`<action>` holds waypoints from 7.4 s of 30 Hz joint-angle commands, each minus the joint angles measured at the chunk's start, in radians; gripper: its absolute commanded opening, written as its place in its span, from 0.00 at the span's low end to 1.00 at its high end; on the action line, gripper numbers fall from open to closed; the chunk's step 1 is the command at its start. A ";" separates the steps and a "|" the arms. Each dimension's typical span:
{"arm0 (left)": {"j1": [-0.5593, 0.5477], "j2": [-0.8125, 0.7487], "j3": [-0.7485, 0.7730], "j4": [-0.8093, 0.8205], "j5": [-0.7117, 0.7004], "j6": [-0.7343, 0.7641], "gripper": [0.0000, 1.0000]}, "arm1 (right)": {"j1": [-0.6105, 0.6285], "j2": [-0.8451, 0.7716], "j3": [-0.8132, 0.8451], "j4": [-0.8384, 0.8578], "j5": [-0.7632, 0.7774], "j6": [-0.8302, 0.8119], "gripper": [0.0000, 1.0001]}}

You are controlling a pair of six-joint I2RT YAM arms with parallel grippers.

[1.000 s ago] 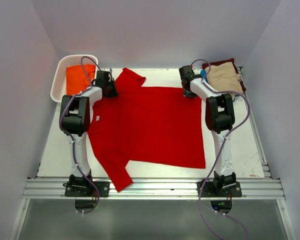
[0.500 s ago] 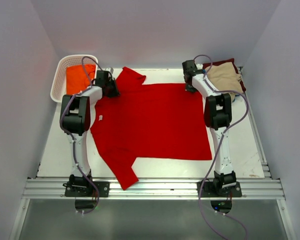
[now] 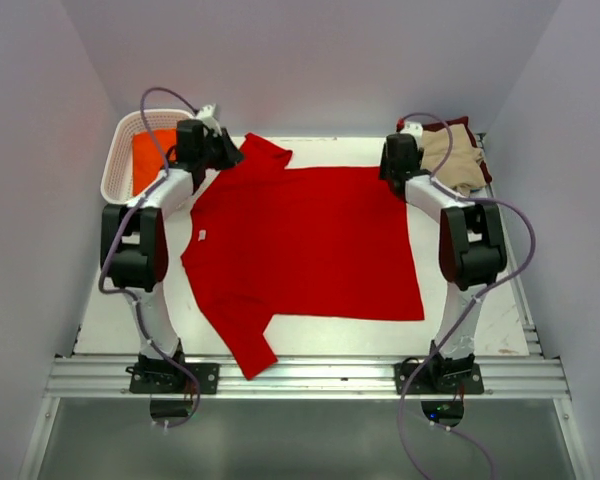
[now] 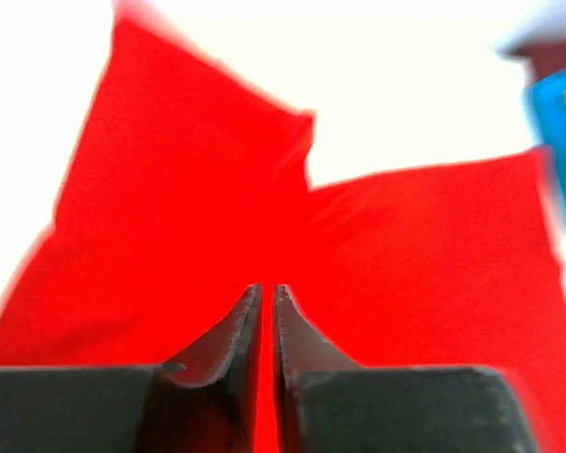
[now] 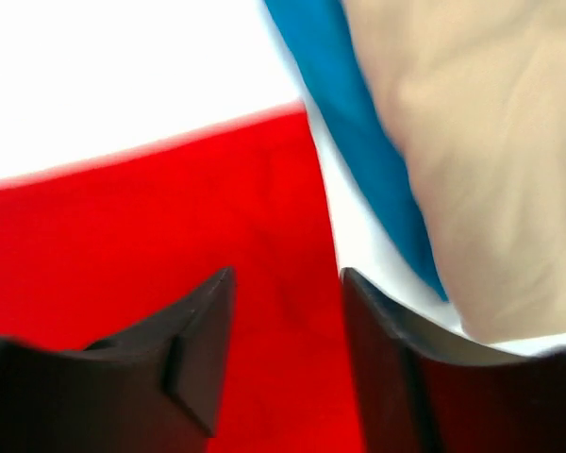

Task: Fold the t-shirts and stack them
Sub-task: Fold the tshirt

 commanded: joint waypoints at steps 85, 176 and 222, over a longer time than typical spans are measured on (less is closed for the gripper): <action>-1.152 -0.884 -0.494 -1.129 -0.613 -0.687 0.00 | 0.227 -1.009 -0.764 -0.773 0.014 0.672 0.99; -1.131 -1.119 -0.619 -1.079 -1.188 -0.799 0.00 | 0.224 -1.153 -0.867 -0.614 0.102 0.840 0.00; -0.347 -0.850 -0.593 -0.323 -0.968 -0.089 0.00 | 0.133 -0.666 -0.614 -0.358 0.197 0.610 0.00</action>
